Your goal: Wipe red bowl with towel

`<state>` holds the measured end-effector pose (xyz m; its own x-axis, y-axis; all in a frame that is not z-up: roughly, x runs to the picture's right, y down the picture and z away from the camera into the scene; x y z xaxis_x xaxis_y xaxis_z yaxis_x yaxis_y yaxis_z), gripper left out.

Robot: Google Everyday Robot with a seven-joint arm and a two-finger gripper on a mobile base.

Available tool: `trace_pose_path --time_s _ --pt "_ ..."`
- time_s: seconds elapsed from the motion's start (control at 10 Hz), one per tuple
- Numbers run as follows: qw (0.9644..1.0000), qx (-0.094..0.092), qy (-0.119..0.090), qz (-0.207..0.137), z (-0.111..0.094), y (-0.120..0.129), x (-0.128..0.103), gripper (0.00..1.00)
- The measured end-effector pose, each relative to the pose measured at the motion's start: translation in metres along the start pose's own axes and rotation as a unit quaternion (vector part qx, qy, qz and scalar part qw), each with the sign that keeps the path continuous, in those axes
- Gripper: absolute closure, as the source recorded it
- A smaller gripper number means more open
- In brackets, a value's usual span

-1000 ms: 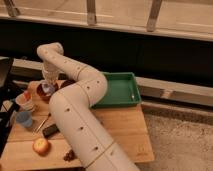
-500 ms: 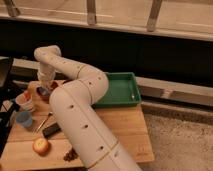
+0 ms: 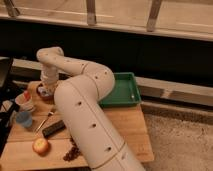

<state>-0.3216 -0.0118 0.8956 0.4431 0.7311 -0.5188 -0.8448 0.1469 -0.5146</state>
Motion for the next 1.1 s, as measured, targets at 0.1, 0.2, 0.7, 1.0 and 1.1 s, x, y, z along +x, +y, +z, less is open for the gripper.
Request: trace_pose_path --time_s 0.1,0.2,0.7,1.0,1.1 --pt "0.9999 0.007 -0.004 0.006 -0.003 -0.007 -0.007 1.0" --pt "0.9997 0.015 -0.011 0.014 -0.009 -0.016 -0.015 1.0" --pt "0.9994 -0.002 -0.034 -0.005 -0.009 -0.002 -0.04 1.0" --pt "0.9979 -0.041 -0.037 -0.033 0.007 0.051 -0.024 1.0" --pt "0.9975 -0.049 -0.037 -0.035 0.009 0.058 -0.02 1.0"
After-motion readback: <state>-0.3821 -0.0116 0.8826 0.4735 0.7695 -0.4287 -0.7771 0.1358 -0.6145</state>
